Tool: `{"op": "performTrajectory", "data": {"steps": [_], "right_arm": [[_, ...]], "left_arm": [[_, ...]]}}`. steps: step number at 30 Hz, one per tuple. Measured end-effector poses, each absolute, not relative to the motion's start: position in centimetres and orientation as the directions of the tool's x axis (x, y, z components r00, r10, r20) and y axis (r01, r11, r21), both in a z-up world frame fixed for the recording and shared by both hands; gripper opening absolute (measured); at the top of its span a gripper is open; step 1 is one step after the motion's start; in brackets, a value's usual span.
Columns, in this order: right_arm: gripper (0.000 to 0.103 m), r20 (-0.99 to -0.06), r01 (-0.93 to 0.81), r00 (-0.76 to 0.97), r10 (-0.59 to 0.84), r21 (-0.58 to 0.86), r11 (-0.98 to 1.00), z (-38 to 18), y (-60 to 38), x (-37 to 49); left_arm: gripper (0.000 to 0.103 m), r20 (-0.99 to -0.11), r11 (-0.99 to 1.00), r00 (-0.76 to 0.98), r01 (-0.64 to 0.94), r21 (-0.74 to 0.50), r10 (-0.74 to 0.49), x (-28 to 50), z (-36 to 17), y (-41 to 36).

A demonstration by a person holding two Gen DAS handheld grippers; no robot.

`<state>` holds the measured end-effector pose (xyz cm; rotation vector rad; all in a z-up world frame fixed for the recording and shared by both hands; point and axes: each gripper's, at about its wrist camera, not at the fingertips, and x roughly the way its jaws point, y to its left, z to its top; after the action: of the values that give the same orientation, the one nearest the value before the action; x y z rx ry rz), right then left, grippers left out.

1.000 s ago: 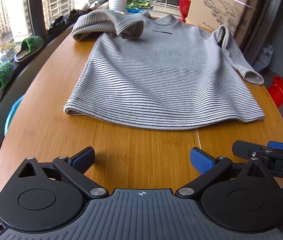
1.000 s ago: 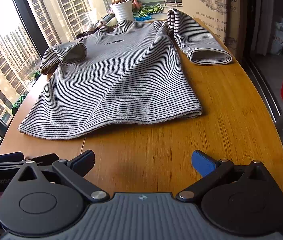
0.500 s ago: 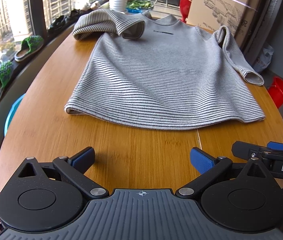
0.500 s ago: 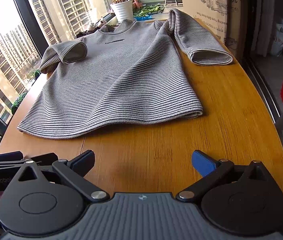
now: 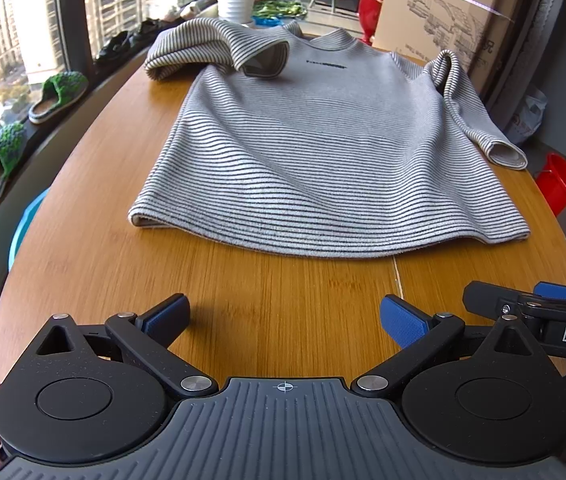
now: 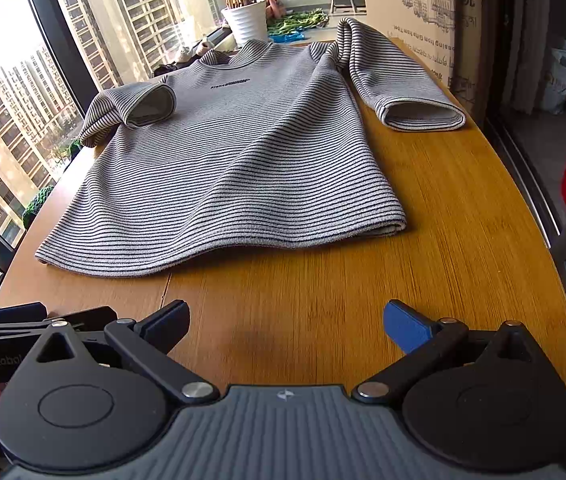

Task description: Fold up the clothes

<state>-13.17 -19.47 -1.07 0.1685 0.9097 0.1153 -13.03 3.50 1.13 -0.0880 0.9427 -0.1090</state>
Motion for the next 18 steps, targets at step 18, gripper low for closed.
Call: {"op": "performTrajectory", "data": {"steps": [18], "right_arm": [[0.103, -0.769, -0.030, 0.615, 0.174, 0.197, 0.980, -1.16, -19.52, -13.26]], "left_arm": [[0.103, -0.803, 0.991, 0.581, 0.059, -0.119, -0.131, -12.92, 1.01, 3.18]]}}
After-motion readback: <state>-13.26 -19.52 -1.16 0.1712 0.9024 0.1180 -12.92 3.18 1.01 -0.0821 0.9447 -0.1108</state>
